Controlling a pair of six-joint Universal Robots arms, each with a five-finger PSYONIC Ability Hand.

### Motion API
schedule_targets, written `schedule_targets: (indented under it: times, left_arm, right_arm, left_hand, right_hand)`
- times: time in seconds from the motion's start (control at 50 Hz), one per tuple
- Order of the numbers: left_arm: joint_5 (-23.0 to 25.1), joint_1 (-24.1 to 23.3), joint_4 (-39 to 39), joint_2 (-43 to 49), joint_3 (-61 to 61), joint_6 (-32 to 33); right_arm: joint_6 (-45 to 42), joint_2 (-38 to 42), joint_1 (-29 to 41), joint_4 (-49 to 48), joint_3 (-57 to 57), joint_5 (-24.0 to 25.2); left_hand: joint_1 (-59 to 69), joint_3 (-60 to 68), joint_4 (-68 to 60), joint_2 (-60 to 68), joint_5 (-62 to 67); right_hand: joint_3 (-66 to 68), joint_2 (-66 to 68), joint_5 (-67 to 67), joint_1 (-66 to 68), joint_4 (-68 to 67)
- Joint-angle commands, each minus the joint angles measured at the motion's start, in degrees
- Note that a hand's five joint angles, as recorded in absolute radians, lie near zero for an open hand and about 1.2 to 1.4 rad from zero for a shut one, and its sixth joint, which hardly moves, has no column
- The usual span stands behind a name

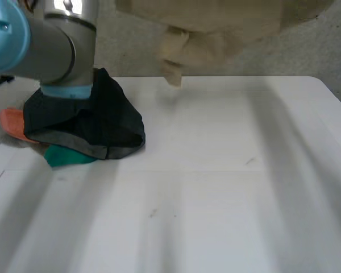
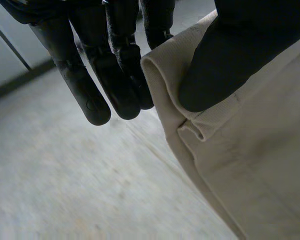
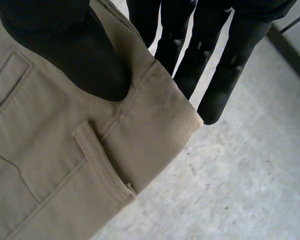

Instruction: Fold the laundry.

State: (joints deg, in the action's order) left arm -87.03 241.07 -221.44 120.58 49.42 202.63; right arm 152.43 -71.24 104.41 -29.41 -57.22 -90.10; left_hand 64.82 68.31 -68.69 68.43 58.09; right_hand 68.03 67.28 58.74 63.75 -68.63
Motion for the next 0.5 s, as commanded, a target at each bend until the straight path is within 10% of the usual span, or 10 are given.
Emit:
schedule_targets:
  times: [0.02,0.28,0.5]
  left_arm:
    - [0.11,-0.43,4.0,-2.98,14.02,-0.57]
    - [0.19,-4.56,6.63,4.4,36.62,0.04]
    - [-0.51,-6.32,30.34,-13.16,45.06,1.62]
  right_arm:
    - [-0.2,2.33,0.09,6.65,-7.54,0.89]
    - [-3.45,13.4,-0.52,13.23,-23.98,5.2]
    - [-12.76,-1.34,-0.87,25.62,-37.69,5.9]
  left_hand:
    - [15.18,11.69,-11.31,11.57,11.91]
    - [15.18,11.69,-11.31,11.57,11.91]
    - [15.18,11.69,-11.31,11.57,11.91]
  right_hand:
    - [11.97,12.72,11.26,16.25,-11.37]
    - [11.97,12.72,11.26,16.25,-11.37]
    - [11.97,12.72,11.26,16.25,-11.37]
